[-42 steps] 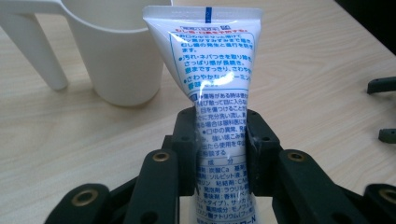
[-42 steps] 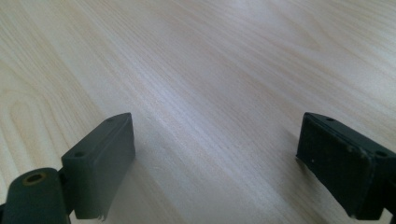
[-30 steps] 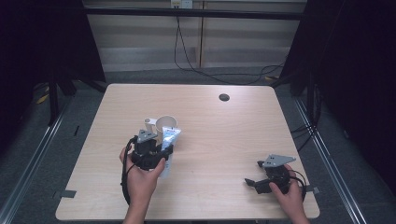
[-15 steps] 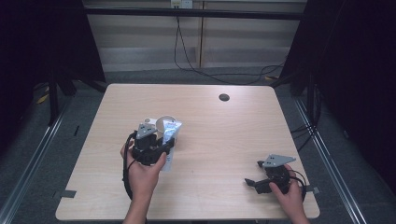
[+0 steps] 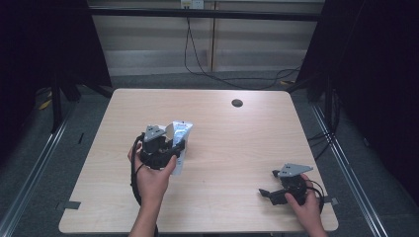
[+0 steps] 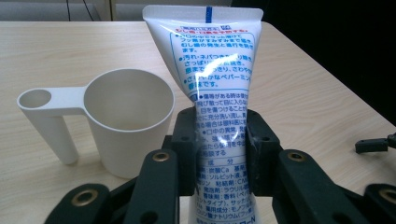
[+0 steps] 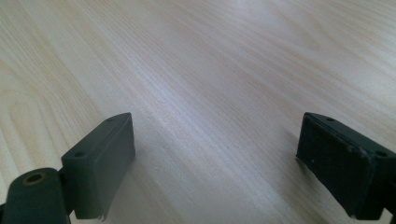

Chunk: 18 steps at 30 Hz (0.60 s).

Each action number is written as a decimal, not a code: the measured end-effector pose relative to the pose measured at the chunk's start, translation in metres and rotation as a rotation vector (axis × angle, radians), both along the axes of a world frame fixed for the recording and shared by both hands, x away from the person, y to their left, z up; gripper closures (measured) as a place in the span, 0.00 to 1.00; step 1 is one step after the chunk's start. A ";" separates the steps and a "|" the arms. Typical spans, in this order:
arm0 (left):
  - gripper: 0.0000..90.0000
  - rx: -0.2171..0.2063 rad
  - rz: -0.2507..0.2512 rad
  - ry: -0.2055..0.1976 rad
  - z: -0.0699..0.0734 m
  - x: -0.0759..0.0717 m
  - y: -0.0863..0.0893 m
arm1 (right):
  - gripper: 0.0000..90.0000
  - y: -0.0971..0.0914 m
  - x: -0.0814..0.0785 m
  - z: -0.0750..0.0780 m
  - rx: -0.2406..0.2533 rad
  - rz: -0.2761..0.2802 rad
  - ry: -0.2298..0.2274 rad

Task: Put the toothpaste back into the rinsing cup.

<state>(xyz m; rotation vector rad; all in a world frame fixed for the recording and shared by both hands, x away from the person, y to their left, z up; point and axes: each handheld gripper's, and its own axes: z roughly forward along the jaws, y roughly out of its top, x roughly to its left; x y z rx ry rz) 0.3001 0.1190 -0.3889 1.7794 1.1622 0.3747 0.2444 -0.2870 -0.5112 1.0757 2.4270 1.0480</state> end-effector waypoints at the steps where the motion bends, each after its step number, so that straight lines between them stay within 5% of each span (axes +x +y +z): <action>1: 0.78 -0.001 0.000 -0.004 0.001 0.001 -0.001 | 0.12 0.000 0.000 0.000 0.000 0.000 0.000; 18: 0.78 -0.022 0.003 -0.039 0.019 0.016 -0.010 | 0.12 0.000 0.000 0.000 0.000 0.001 -0.001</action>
